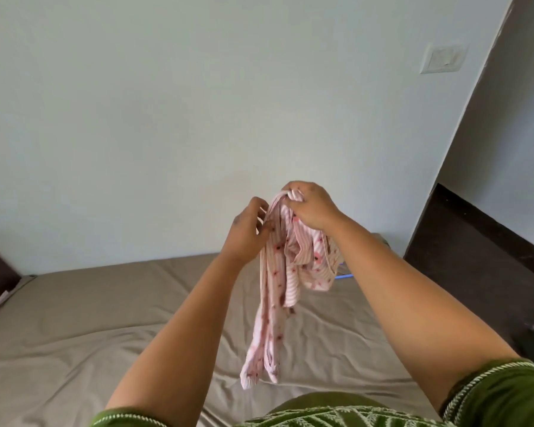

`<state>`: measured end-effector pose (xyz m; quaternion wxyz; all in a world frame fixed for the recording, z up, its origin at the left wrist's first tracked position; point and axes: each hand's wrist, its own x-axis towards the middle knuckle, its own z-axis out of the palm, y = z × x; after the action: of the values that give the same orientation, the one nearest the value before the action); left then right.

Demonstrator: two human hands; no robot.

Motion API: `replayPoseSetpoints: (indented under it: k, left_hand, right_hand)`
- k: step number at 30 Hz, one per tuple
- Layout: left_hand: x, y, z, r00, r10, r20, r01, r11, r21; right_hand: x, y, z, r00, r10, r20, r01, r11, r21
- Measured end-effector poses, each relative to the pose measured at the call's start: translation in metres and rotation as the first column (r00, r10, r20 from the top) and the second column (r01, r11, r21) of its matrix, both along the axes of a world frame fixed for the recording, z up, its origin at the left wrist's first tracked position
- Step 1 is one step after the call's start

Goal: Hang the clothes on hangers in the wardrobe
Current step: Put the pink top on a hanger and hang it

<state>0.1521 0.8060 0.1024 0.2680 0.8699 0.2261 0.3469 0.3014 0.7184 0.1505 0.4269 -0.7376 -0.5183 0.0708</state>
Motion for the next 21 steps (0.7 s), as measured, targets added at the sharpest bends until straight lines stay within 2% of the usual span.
replayPoseSetpoints:
  k: [2,4,7,9,11,14,16,19,21]
  left_hand:
    - [0.001,-0.002,-0.02,0.991,0.054,-0.122,-0.05,0.998,0.031]
    - [0.001,-0.008,-0.042,0.956,0.083,-0.281,-0.092,0.996,-0.02]
    - [-0.001,-0.013,-0.07,0.902,0.063,-0.427,-0.116,0.988,-0.1]
    - [-0.005,-0.011,-0.084,0.916,0.048,-0.399,-0.116,0.982,-0.147]
    - [-0.01,-0.01,-0.088,0.954,0.103,-0.28,-0.154,0.974,-0.167]
    - [-0.012,-0.011,-0.089,0.974,0.17,-0.152,-0.183,0.98,-0.076]
    - [-0.011,-0.013,-0.091,0.97,0.151,-0.192,-0.162,0.986,-0.045]
    - [-0.008,-0.014,-0.093,0.973,0.077,-0.218,-0.116,0.978,-0.174]
    - [-0.007,-0.014,-0.101,0.956,0.052,-0.29,-0.073,0.995,-0.061]
  right_hand:
    - [-0.001,-0.001,0.015,0.999,-0.031,0.015,0.029,0.996,0.084]
    - [0.002,-0.004,0.03,0.997,-0.068,-0.019,0.07,0.985,0.157]
    - [0.011,-0.008,0.045,0.994,-0.092,-0.051,0.101,0.976,0.191]
    - [0.017,-0.011,0.048,0.992,-0.117,-0.047,0.125,0.971,0.203]
    - [0.02,-0.014,0.049,0.985,-0.152,-0.085,0.168,0.956,0.241]
    - [0.025,-0.014,0.05,0.969,-0.185,-0.163,0.226,0.931,0.287]
    - [0.024,-0.013,0.05,0.972,-0.175,-0.156,0.216,0.929,0.3]
    - [0.019,-0.008,0.05,0.978,-0.179,-0.111,0.206,0.926,0.315]
    - [0.017,-0.005,0.052,0.972,-0.182,-0.147,0.221,0.92,0.325]
